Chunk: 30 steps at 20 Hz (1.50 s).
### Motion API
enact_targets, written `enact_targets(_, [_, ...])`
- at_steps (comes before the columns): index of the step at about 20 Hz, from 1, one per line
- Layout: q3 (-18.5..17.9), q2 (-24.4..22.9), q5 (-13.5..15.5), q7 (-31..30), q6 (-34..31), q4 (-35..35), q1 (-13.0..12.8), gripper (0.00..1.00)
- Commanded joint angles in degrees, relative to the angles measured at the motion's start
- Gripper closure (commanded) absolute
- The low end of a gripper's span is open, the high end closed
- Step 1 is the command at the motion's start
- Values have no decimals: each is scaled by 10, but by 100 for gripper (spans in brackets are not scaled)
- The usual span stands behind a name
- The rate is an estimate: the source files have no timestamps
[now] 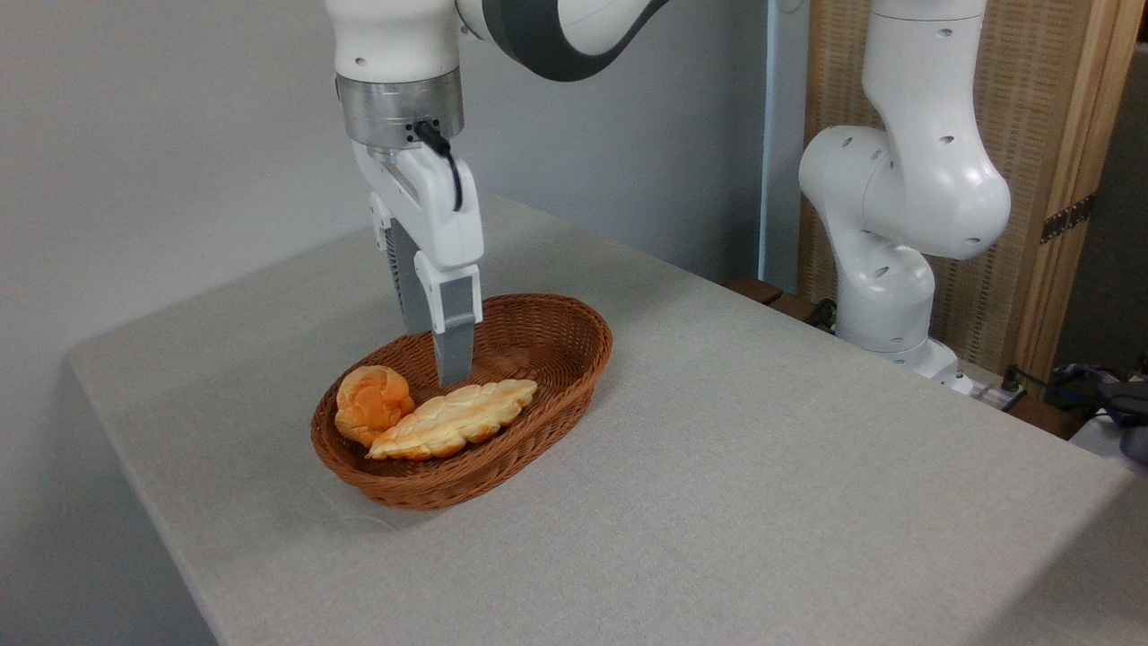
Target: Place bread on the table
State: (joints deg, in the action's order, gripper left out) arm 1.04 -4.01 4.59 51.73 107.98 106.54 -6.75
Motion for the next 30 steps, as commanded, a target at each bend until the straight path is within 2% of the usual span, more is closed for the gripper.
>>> enact_targets(1, [-2,6,-5,104,1,-1,-8,0])
enact_targets(4, [-2,22,-5,152,19,-1,-26,0])
enact_targets(9, [-1,28,2,177,95,37,-65,0])
enact_targets(12, [-1,45,2,195,113,43,-81,0])
enact_targets(18, [0,67,2,239,130,43,-88,0])
enact_targets(30, [12,99,2,242,168,42,-100,0])
